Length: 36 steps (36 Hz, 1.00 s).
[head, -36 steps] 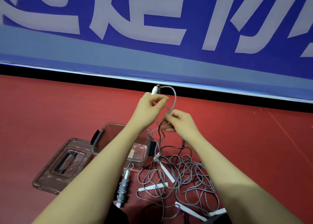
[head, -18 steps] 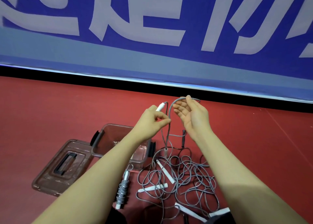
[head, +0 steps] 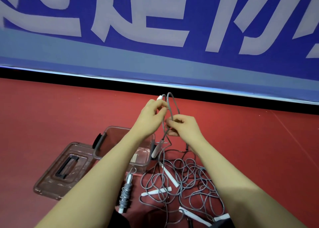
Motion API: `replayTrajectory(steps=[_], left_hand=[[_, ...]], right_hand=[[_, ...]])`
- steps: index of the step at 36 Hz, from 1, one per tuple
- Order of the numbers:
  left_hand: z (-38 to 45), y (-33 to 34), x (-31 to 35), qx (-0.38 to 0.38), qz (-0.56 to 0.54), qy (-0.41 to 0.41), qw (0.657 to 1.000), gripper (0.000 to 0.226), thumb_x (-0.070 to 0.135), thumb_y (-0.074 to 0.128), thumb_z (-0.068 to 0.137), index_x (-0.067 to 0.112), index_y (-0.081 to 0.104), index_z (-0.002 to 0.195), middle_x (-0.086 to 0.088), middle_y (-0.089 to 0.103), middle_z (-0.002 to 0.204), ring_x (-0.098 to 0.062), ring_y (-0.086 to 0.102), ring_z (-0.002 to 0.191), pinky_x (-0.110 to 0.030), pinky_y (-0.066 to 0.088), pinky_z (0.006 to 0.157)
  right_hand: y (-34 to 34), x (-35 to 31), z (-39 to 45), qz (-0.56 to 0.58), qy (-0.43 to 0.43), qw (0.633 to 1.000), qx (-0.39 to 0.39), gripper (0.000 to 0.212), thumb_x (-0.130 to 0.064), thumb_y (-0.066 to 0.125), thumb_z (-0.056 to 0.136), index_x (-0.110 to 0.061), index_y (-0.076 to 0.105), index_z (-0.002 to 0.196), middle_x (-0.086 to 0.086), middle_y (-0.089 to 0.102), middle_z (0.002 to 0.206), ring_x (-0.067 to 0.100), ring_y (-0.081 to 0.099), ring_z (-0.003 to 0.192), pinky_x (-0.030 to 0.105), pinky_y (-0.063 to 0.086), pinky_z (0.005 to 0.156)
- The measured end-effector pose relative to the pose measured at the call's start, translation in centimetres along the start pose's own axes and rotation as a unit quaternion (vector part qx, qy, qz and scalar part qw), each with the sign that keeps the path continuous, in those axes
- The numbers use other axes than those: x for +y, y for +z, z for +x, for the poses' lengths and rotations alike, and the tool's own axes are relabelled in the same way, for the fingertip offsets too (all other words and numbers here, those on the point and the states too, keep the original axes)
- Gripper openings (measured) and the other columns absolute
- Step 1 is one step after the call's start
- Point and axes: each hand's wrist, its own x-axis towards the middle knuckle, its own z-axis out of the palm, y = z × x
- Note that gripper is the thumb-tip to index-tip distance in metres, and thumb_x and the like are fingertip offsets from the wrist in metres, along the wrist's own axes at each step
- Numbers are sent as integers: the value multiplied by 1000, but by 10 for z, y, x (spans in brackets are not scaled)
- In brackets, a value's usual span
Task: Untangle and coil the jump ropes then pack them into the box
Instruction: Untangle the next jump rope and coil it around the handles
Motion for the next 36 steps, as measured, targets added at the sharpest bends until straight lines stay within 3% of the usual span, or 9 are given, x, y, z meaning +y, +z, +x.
replayTrajectory(steps=[8,12,19,22,25,28,30,32,36], left_hand=[[-8,-5,-3,-69,-34,-35,996,63,0,62,76,28,24,118,2,35,95,-13,40,65,-18,41,55],[-8,7,-18,-64,111,-34,991,85,23,78,69,20,24,134,-4,38,127,-22,44,110,-39,46,89],[-6,19,-26,7,203,-22,979,30,33,56,92,8,44,104,-2,41,98,-26,46,92,-35,38,70],[-3,18,-29,15,236,-23,971,14,21,45,97,8,44,96,-6,42,93,-31,47,88,-38,37,68],[-4,14,-28,15,253,-26,967,9,17,42,98,11,39,91,-7,43,92,-30,44,81,-38,35,66],[-5,13,-22,5,297,-17,955,8,15,40,98,7,41,98,-6,40,93,-26,38,74,-34,29,62],[-6,14,-18,-1,322,-14,947,9,14,39,99,6,41,102,-7,43,98,-29,43,75,-34,30,60],[-7,14,-15,-5,352,-8,936,11,14,39,99,7,41,106,-8,46,104,-31,48,78,-33,29,58],[-6,13,-10,-6,400,-10,917,15,12,40,98,8,41,112,-7,46,109,-31,52,83,-32,26,57]], right_hand=[[-6,-10,1,213,62,971,85,11,3,58,89,-1,62,81,14,64,73,17,65,56,22,57,59],[-8,-18,1,359,89,926,73,5,3,58,89,3,61,85,13,66,72,17,68,58,22,56,58],[-2,-30,-2,447,94,888,47,10,3,56,90,3,60,81,7,67,60,13,67,54,19,56,56],[-5,-31,-3,377,117,916,69,13,-5,59,91,2,60,80,8,66,55,16,65,49,20,53,49],[-11,-25,-6,46,96,989,98,38,-29,61,92,-4,61,64,7,59,45,14,55,35,20,40,39],[-11,-19,-5,-181,-19,968,173,36,-29,60,89,-6,58,61,11,62,61,21,58,57,29,40,56],[-7,-19,-2,-198,-72,966,148,8,-12,55,86,-12,59,79,5,62,87,21,57,84,30,42,73],[-4,-18,-1,-181,-93,977,66,27,2,48,83,-19,55,97,1,56,107,18,51,104,28,41,91],[-6,-23,-6,-60,-72,995,-31,39,10,41,83,-17,59,104,-5,62,100,9,55,96,16,44,79]])
